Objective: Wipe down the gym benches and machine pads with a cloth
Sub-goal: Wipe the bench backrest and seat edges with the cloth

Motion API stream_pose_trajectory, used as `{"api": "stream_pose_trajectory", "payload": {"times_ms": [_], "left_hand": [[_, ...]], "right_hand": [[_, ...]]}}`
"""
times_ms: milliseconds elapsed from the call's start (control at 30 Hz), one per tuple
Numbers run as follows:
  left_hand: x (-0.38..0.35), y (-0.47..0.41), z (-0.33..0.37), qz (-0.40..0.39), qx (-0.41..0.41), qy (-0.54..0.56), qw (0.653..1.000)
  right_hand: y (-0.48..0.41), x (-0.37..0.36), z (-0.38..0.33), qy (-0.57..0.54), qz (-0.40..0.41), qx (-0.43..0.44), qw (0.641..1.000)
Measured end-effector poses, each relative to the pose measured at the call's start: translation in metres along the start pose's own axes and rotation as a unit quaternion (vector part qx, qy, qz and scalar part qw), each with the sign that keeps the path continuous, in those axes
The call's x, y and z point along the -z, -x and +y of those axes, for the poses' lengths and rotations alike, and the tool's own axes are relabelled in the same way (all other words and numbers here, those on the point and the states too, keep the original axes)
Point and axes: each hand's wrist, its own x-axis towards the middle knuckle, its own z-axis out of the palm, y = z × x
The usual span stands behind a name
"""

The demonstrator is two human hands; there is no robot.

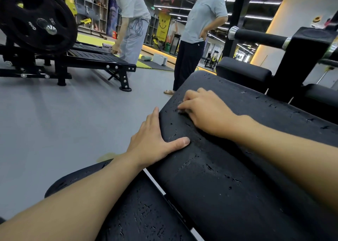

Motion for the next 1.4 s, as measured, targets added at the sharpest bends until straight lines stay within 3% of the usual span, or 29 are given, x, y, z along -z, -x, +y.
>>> {"api": "stream_pose_trajectory", "payload": {"times_ms": [100,133,233,300,433,467,567,633,767,800,967,1133,1300,1400], "left_hand": [[0.000,0.000,-0.001,0.000,-0.006,0.008,1.000],[0.000,0.000,-0.002,0.002,-0.007,0.008,1.000],[-0.001,-0.001,-0.002,0.006,-0.010,-0.007,1.000],[-0.001,-0.001,-0.001,0.008,-0.012,-0.004,1.000],[0.000,0.000,-0.002,0.006,-0.014,0.007,1.000],[0.000,-0.001,-0.002,0.009,-0.015,0.006,1.000],[-0.001,-0.001,-0.002,0.017,-0.018,-0.003,1.000],[-0.001,0.000,-0.002,0.018,-0.019,-0.003,1.000],[0.000,0.001,-0.002,0.014,-0.017,0.008,1.000],[-0.001,0.001,-0.002,0.016,-0.016,0.008,1.000],[-0.003,0.003,-0.001,0.031,-0.014,0.004,0.999],[-0.002,0.015,0.007,0.059,-0.025,-0.046,0.997],[0.000,0.044,0.020,-0.028,0.037,-0.115,0.992],[0.012,0.067,0.020,-0.087,0.027,-0.149,0.985]], "right_hand": [[0.000,0.000,0.022,0.024,0.069,-0.143,0.987],[0.002,-0.003,0.012,0.023,0.070,-0.135,0.988],[0.020,-0.011,-0.031,-0.001,0.003,0.009,1.000],[0.026,-0.001,-0.015,-0.002,-0.006,0.028,1.000],[0.022,0.005,0.023,0.025,0.084,-0.154,0.984],[0.024,0.001,0.011,0.018,0.081,-0.144,0.986],[0.043,-0.008,-0.032,-0.022,0.025,0.003,0.999],[0.050,0.002,-0.019,-0.008,-0.003,0.027,1.000],[0.048,0.012,0.020,0.039,0.078,-0.139,0.986],[0.049,0.008,0.012,0.039,0.080,-0.146,0.985],[0.074,0.007,-0.028,-0.002,-0.001,0.026,1.000],[0.074,0.015,0.010,0.053,0.082,-0.157,0.983],[0.094,0.010,-0.025,0.022,-0.004,0.013,1.000],[0.090,0.022,0.013,0.063,0.059,-0.082,0.993]]}}
